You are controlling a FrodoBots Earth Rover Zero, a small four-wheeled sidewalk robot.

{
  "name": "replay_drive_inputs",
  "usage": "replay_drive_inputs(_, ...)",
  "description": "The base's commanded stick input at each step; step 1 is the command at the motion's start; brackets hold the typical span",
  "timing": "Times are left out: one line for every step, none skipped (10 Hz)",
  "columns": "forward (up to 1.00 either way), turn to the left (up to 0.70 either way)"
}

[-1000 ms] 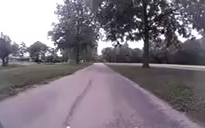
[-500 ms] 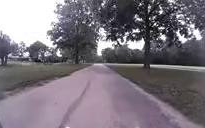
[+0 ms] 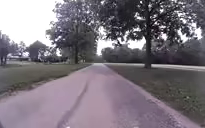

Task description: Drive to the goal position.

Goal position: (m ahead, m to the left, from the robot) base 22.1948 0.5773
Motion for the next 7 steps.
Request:
replay_drive_inputs(0.70, 0.00)
replay_drive_inputs(0.70, 0.00)
replay_drive_inputs(0.70, 0.00)
replay_drive_inputs(0.70, 0.00)
replay_drive_inputs(0.70, 0.00)
replay_drive_inputs(0.70, 0.00)
replay_drive_inputs(0.70, 0.00)
